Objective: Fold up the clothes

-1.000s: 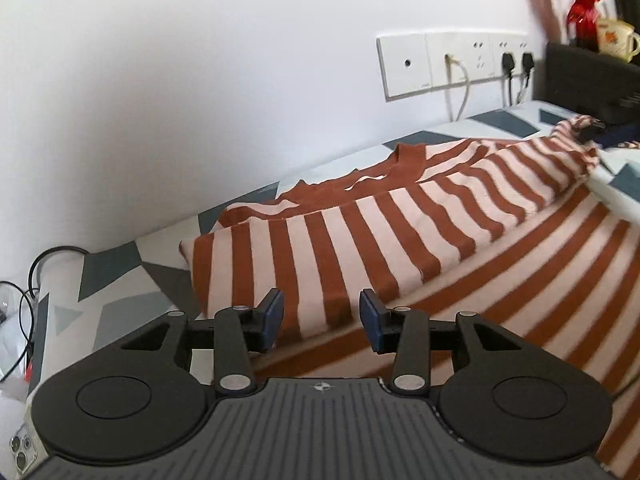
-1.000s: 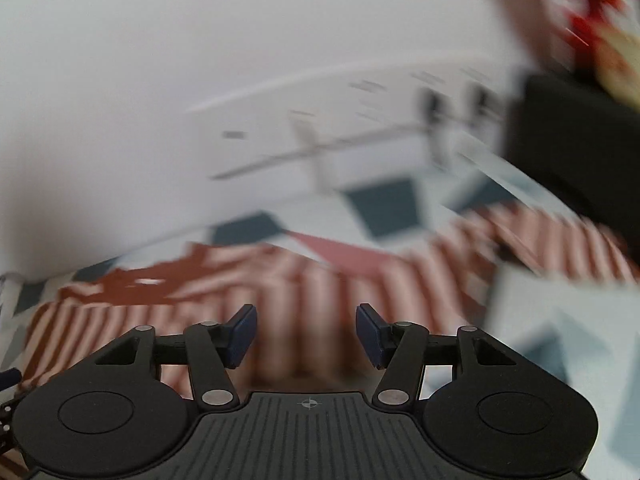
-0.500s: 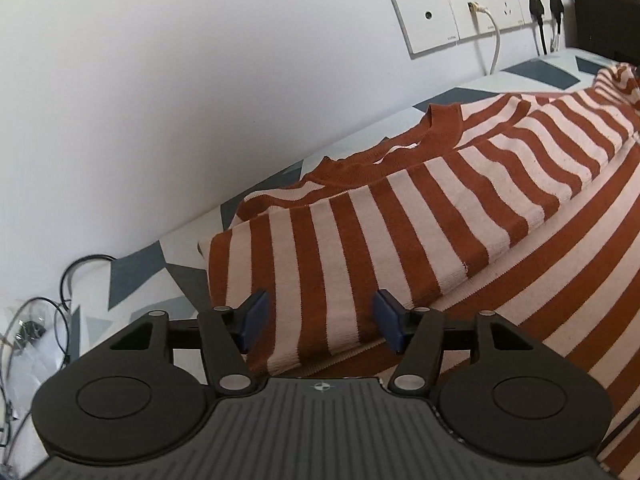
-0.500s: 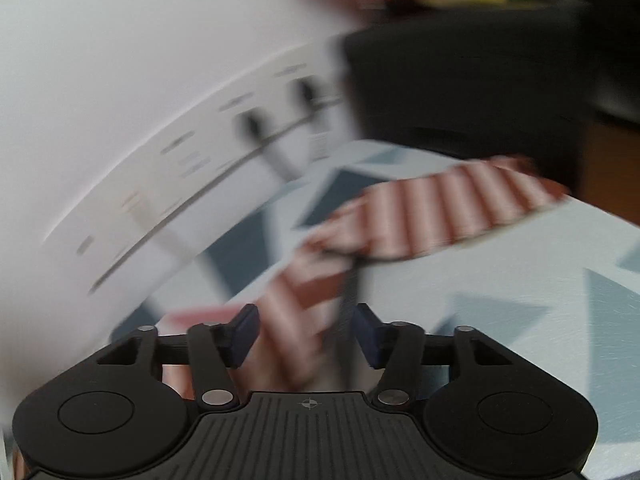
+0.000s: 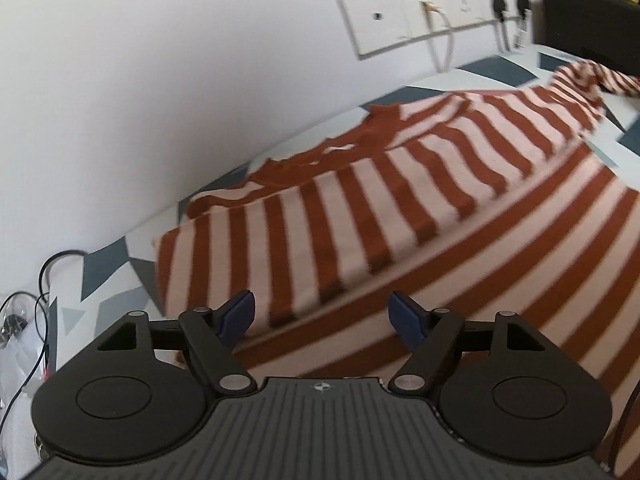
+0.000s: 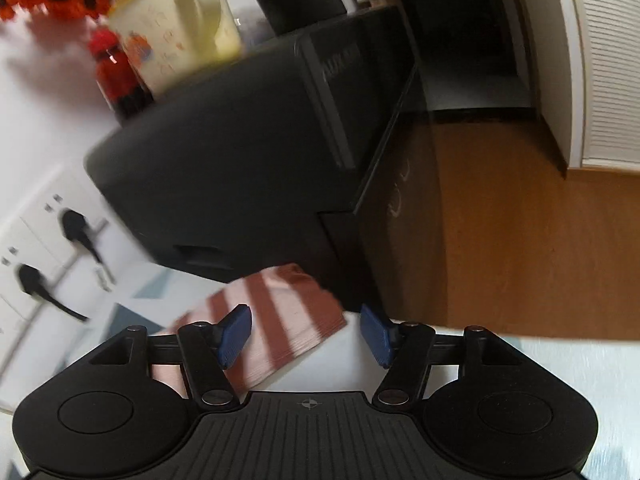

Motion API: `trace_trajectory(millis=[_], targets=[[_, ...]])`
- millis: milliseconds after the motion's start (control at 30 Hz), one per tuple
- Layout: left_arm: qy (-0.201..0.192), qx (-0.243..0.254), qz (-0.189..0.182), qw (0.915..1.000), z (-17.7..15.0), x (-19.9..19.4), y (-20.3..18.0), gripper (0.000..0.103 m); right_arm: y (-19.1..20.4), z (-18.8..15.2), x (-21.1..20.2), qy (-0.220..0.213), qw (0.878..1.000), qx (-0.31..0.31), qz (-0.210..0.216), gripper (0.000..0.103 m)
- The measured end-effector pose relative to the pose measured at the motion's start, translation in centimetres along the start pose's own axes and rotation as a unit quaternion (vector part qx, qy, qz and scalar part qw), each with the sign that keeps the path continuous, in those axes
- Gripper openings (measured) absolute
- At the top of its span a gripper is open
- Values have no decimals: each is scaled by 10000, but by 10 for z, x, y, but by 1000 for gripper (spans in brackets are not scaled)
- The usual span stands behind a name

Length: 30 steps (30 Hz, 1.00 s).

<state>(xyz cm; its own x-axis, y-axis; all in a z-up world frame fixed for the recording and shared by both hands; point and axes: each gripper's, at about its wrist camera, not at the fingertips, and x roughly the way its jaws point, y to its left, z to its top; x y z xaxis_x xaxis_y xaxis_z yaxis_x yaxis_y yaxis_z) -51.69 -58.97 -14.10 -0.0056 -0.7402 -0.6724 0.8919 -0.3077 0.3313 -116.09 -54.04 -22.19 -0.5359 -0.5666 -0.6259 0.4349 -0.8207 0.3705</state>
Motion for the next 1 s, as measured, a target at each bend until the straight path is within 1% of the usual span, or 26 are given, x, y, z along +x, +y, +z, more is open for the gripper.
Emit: trace_trajectory(millis=[133,200,233,267,300,333,367,400,467,533,567,633,700,800,867,900,1000], targets=[[-33,209,-1,9998,-1,-2,-10,77,21,-3,15,67,9960,-867,-181,53],[-29,223,-3,9997,0,-1,-10,78,27,-9,17,24,9928,-1163,-266,38],[-17,193,-5,9998,0,-1,-9,79,28,-9,15,20,9932,-1152,-145,13],[-4,162,-8,9999,0,0,-8,80,26,-9,12,84,9946,-1037,44,8],[7,132,-11,9999,0,1,-8,81,23,-8,8,119,9958,-882,234,8],[4,107,-20,9999,0,0,-7,81,20,-5,2,54,9968,-694,403,8],[1,81,-31,10000,0,0,-7,81,18,0,-9,-155,9967,-627,488,8],[-5,56,-74,10000,0,0,-7,81,18,7,-24,-499,9954,-653,498,8],[-16,7,-162,9999,1,0,-7,81,17,25,-54,-1253,9888,-642,498,7],[-39,-41,-265,9996,0,1,-6,84,15,43,-78,-1846,9799,-583,478,8],[-49,-80,-298,9995,0,1,-6,87,15,50,-86,-2031,9762,-588,476,8],[-46,-144,-382,9992,0,3,-5,88,17,59,-93,-2113,9733,-730,515,8],[-55,-160,-439,9989,0,3,-4,88,21,61,-95,-2063,9732,-888,494,8],[-84,-90,-481,9988,-1,3,-3,88,23,57,-98,-1612,9828,-699,574,8],[-110,-153,-504,9986,-3,0,3,88,27,53,-105,-1319,9869,-439,822,8],[-123,-184,-516,9984,-4,-1,6,88,34,50,-110,-1216,9863,-484,1007,8],[-172,-329,-497,9981,-9,-6,16,88,72,33,-134,-898,9746,-946,1823,8]])
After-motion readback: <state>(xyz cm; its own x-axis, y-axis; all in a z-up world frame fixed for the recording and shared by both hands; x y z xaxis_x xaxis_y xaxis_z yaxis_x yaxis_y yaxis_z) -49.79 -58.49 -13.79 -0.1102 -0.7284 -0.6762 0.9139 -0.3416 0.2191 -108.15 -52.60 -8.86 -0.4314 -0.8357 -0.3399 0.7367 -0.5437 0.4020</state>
